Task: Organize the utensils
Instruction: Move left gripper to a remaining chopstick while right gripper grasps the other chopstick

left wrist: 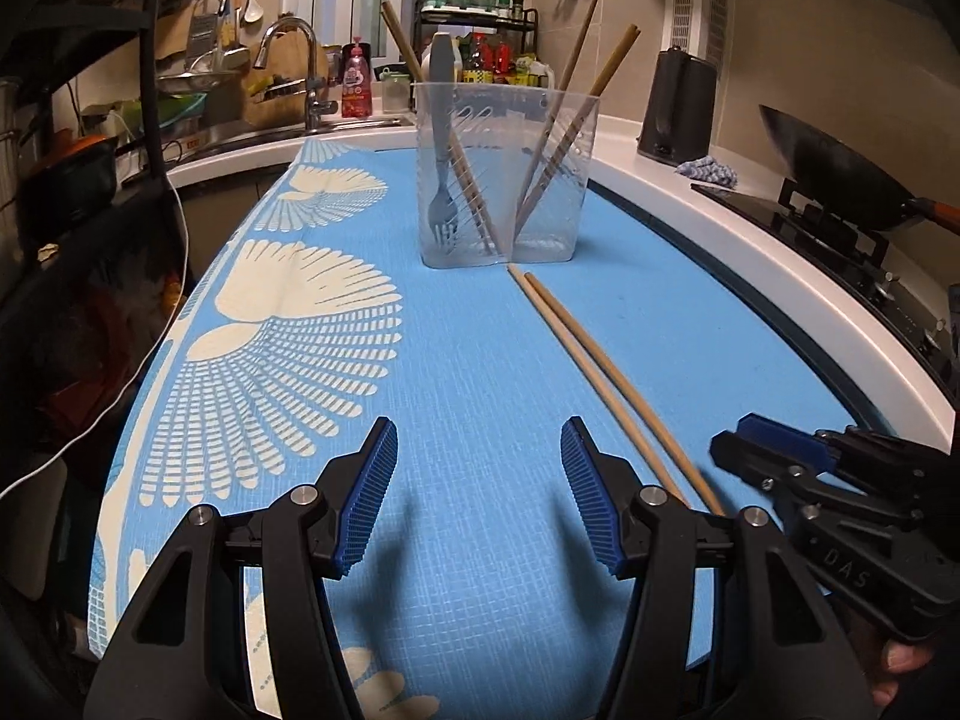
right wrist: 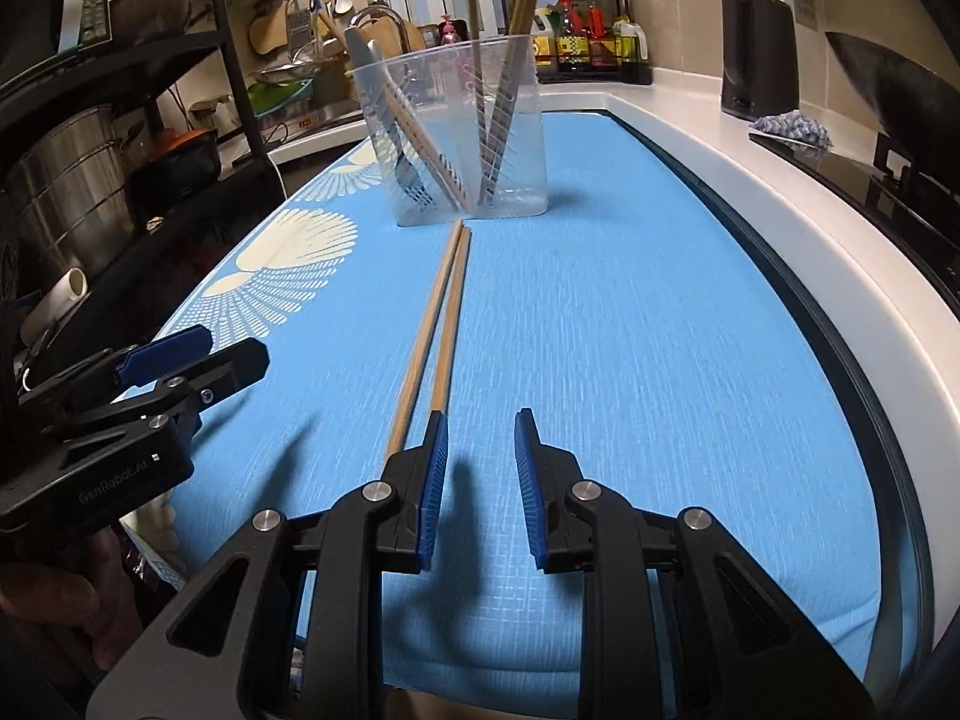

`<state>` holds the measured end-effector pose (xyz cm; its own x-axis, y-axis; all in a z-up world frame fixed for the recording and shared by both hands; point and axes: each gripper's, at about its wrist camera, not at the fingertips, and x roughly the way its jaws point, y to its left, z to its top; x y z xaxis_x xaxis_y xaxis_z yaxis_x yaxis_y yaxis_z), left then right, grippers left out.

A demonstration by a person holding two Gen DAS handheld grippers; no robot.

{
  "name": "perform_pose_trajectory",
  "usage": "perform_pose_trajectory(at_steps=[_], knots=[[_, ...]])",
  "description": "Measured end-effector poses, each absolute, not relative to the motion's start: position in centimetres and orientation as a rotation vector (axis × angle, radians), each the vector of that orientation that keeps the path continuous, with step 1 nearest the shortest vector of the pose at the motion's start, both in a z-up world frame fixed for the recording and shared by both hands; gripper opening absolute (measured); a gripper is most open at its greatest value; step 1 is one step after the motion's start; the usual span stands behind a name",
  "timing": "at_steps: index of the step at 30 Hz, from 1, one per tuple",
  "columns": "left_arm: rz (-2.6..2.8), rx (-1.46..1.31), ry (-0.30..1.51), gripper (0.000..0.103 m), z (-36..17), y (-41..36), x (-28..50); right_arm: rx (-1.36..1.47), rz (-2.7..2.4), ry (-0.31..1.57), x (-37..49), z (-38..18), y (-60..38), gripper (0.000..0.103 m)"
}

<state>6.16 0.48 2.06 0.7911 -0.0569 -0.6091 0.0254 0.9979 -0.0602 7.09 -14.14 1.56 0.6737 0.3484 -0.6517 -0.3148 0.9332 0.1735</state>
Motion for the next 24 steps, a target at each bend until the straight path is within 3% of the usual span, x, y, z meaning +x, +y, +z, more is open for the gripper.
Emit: perform_pose_trajectory(at_steps=[7, 8, 10, 24], knots=[[-0.049, -0.064, 0.652, 0.056, 2.0, 0.0, 6.1, -0.022, 0.413, 0.793, 7.0, 0.4, -12.5, 0.022], [-0.054, -0.066, 0.652, 0.056, 1.9, -0.2, 6.2, -0.022, 0.41, 0.788, 6.9, 0.4, -12.5, 0.02], [-0.07, -0.064, 0.655, 0.056, 1.8, -0.7, 6.2, -0.017, 0.403, 0.785, 6.8, 0.4, -12.8, 0.006], [-0.129, -0.1, 0.736, 0.056, -0.5, -6.2, 8.8, 0.013, 0.302, 0.757, 5.9, 0.6, -17.5, 0.006]])
